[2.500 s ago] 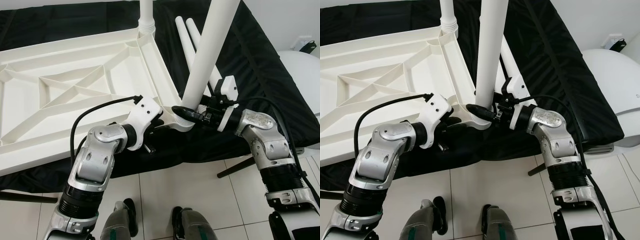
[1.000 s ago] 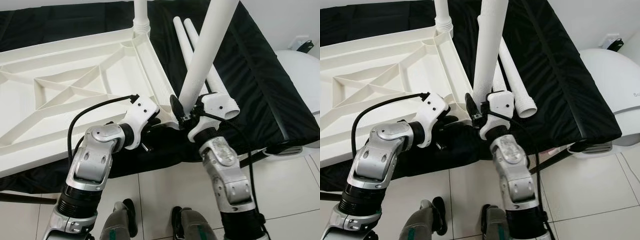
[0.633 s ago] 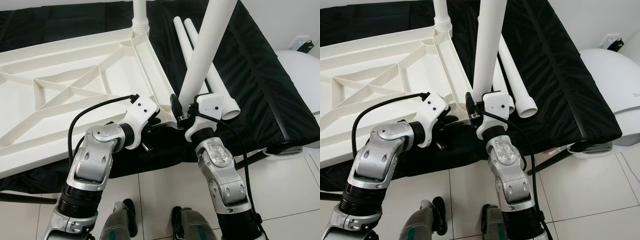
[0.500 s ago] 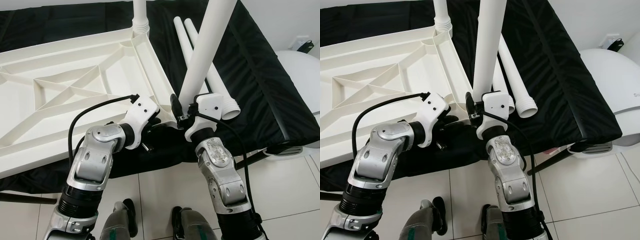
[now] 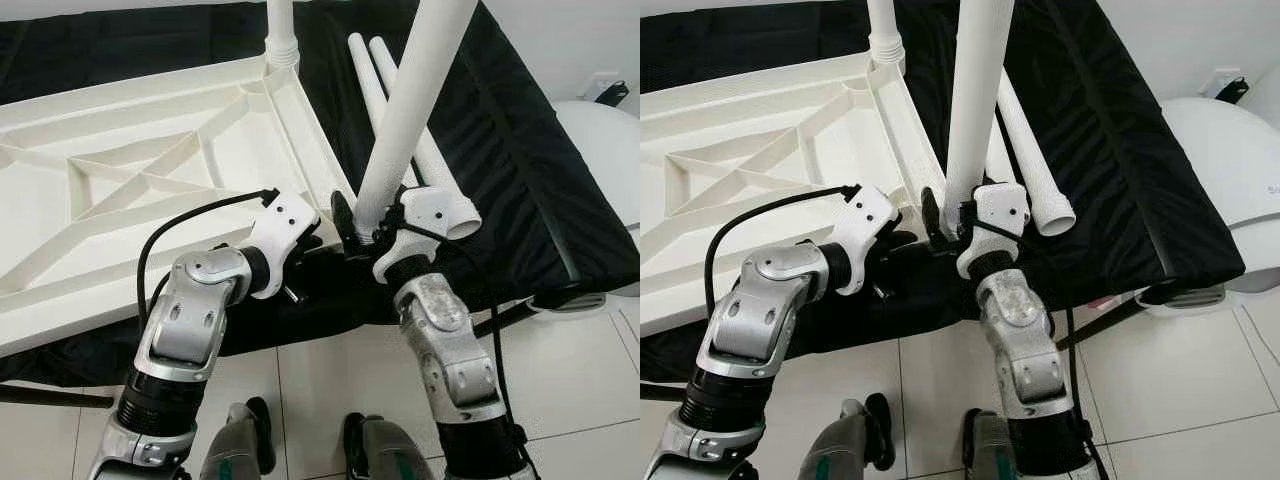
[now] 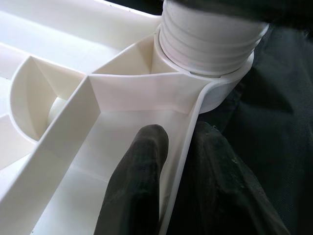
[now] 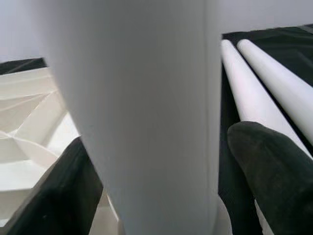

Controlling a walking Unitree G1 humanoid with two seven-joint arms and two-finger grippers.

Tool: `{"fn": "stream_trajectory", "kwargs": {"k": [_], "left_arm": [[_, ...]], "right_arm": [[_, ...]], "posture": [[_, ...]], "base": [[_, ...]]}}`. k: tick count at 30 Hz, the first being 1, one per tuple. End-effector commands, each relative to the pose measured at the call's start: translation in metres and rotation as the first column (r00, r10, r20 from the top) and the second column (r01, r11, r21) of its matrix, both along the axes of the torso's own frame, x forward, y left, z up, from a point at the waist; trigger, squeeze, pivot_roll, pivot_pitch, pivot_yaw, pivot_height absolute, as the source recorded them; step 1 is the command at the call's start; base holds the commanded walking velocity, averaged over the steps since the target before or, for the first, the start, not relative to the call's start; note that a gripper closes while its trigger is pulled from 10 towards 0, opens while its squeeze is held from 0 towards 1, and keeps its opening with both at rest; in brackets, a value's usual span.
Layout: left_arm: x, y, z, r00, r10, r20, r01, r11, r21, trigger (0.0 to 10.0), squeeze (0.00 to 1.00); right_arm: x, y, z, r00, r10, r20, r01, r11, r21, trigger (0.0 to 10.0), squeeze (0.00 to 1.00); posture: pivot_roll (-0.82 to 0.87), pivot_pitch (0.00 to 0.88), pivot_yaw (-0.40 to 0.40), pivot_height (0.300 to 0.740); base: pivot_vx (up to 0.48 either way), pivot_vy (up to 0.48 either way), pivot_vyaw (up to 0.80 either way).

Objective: Building children table

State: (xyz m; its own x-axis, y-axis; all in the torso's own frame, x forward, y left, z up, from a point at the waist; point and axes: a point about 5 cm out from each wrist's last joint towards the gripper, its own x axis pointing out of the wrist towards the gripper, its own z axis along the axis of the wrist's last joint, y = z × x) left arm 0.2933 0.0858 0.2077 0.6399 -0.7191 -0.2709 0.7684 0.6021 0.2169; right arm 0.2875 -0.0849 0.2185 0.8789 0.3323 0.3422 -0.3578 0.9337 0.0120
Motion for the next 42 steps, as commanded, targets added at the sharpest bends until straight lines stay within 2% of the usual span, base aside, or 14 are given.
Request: {"fn": "stream_trajectory", "kwargs": {"k": [1,3,8,9,11,16,18,27,31,35,37,38,39,42], "left_arm": [[0.004,0.002,-0.003,0.993,0.118,0.024,-0.118,0.993,-0.023,10.0,0.0],[0.004,0.001,-0.002,0.993,0.116,0.026,-0.116,0.993,-0.024,10.0,0.0],[0.005,0.001,-0.002,0.993,0.117,0.027,-0.116,0.993,-0.024,10.0,0.0],[0.005,0.002,-0.002,0.993,0.118,0.028,-0.117,0.993,-0.023,10.0,0.0],[0.005,0.002,-0.001,0.992,0.119,0.029,-0.118,0.993,-0.024,10.0,0.0],[0.006,0.003,-0.001,0.992,0.121,0.031,-0.121,0.992,-0.024,10.0,0.0],[0.006,0.003,0.0,0.992,0.124,0.032,-0.123,0.992,-0.023,10.0,0.0],[0.006,0.003,0.0,0.992,0.124,0.032,-0.123,0.992,-0.023,10.0,0.0],[0.006,0.006,0.001,0.991,0.129,0.033,-0.128,0.992,-0.02,10.0,0.0],[0.007,0.006,0.001,0.991,0.127,0.033,-0.126,0.992,-0.018,10.0,0.0],[0.007,0.005,0.001,0.992,0.124,0.033,-0.123,0.992,-0.018,10.0,0.0],[0.007,0.005,0.001,0.992,0.124,0.033,-0.123,0.992,-0.018,10.0,0.0],[0.007,0.005,0.001,0.992,0.123,0.033,-0.122,0.992,-0.019,10.0,0.0],[0.007,0.004,0.002,0.992,0.124,0.033,-0.123,0.992,-0.02,10.0,0.0]], "right_arm": [[0.002,-0.003,0.002,0.999,0.048,0.007,-0.048,0.999,0.012,10.0,1.0],[0.013,-0.025,0.015,0.985,0.166,0.049,-0.163,0.985,-0.049,10.0,1.0],[0.021,-0.036,0.021,0.977,0.208,0.048,-0.204,0.976,-0.074,10.0,1.0],[0.023,-0.039,0.021,0.964,0.265,0.034,-0.261,0.96,-0.099,10.0,0.0],[0.025,-0.044,0.019,0.93,0.367,0.0,-0.364,0.922,-0.132,10.0,0.0],[0.029,-0.05,0.017,0.883,0.467,-0.05,-0.468,0.867,-0.171,10.0,0.0],[0.028,-0.05,0.012,0.847,0.524,-0.088,-0.53,0.823,-0.203,10.0,0.0],[0.028,-0.05,0.012,0.847,0.524,-0.088,-0.53,0.823,-0.203,10.0,0.0],[0.029,-0.052,0.001,0.809,0.572,-0.138,-0.587,0.769,-0.253,10.0,0.0],[0.03,-0.053,0.0,0.804,0.578,-0.142,-0.593,0.761,-0.263,10.0,0.0],[0.033,-0.053,0.0,0.782,0.606,-0.146,-0.622,0.738,-0.263,1.9,0.0],[0.033,-0.053,0.0,0.782,0.606,-0.146,-0.622,0.738,-0.263,1.9,0.0],[0.033,-0.051,0.001,0.768,0.623,-0.15,-0.638,0.724,-0.262,0.0,0.0],[0.033,-0.05,0.0,0.737,0.657,-0.161,-0.674,0.694,-0.255,0.0,0.0]], "posture": [[-0.03,0.211,-0.046,0.74],[-0.03,0.209,-0.044,0.74],[-0.03,0.208,-0.044,0.74],[-0.03,0.209,-0.044,0.74],[-0.03,0.208,-0.042,0.74],[-0.02,0.211,-0.041,0.74],[-0.02,0.212,-0.041,0.74],[-0.02,0.212,-0.041,0.74],[-0.02,0.218,-0.029,0.74],[-0.02,0.219,-0.027,0.74],[-0.02,0.222,-0.028,0.74],[-0.02,0.222,-0.028,0.74],[-0.02,0.223,-0.029,0.74],[-0.01,0.222,-0.034,0.74]], "base": [[0.0,0.0,0.0],[0.0,0.0,0.0],[0.0,0.0,0.0],[0.0,0.0,0.0],[0.0,0.0,0.0],[0.0,0.0,0.0],[0.0,0.0,0.0],[0.0,0.0,0.0],[0.0,0.0,0.0],[0.0,0.0,0.0],[0.0,0.0,0.0],[0.0,0.0,0.0],[0.0,0.0,0.0],[0.0,0.0,0.0]]}}
